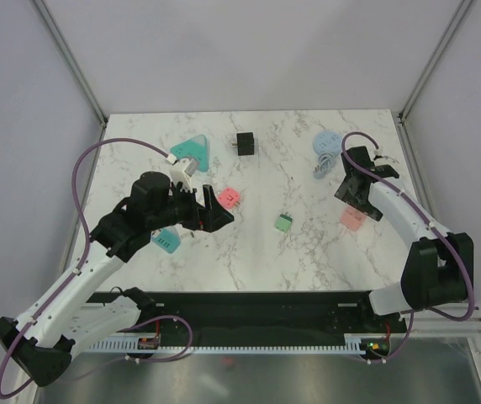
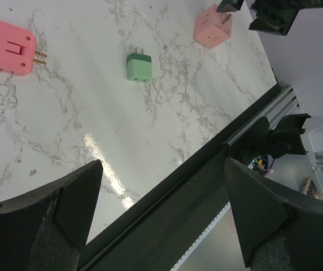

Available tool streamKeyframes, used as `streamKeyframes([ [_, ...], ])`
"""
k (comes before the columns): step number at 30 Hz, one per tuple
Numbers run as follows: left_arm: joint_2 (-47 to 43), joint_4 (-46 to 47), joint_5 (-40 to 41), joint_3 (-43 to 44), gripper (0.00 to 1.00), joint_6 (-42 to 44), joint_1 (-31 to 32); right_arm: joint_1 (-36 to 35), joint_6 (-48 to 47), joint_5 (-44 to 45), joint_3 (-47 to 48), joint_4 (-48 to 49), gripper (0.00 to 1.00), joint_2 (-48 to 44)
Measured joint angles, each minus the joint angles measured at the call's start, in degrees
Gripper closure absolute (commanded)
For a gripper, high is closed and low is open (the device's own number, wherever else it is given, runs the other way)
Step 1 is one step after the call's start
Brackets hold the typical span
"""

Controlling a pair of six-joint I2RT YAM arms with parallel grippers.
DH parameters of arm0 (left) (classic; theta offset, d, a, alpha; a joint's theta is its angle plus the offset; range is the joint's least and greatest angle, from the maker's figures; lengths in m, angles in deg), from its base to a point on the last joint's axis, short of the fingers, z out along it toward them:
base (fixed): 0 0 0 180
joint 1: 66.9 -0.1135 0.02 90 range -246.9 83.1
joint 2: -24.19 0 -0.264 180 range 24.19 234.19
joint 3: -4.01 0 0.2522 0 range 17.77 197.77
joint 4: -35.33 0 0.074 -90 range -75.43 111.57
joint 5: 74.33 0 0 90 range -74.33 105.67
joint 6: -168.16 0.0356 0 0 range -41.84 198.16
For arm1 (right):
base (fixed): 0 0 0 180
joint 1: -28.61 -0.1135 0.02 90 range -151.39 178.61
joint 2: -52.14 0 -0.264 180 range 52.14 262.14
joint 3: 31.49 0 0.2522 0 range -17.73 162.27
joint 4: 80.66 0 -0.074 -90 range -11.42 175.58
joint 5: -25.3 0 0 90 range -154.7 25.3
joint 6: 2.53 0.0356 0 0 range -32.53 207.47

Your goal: Insert the plug

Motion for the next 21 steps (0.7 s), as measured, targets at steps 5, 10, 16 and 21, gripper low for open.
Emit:
streamKeyframes([
  [5, 0.04, 0.09, -0.09, 0.0, 0.06, 0.37, 0.0, 0.98, -1.81, -0.57, -1.88, 4.17, 0.03, 2.95],
  [10, 0.22, 0.94, -0.94, 0.0, 0.07, 0.57, 0.0, 2.43, -4.46, -1.42, -4.09, 8.74, 0.07, 5.14],
  [16, -0.04, 2.16, -1.53, 0.02, 0.09, 1.42, 0.0, 4.13, -9.33, -4.87, -6.8, 14.05, 0.23, 6.88],
  [21, -0.5, 2.56, -3.13, 0.83, 0.09, 3.8, 0.0, 4.11, -13.84, -8.94, -7.52, 16.96, 0.48, 6.62],
])
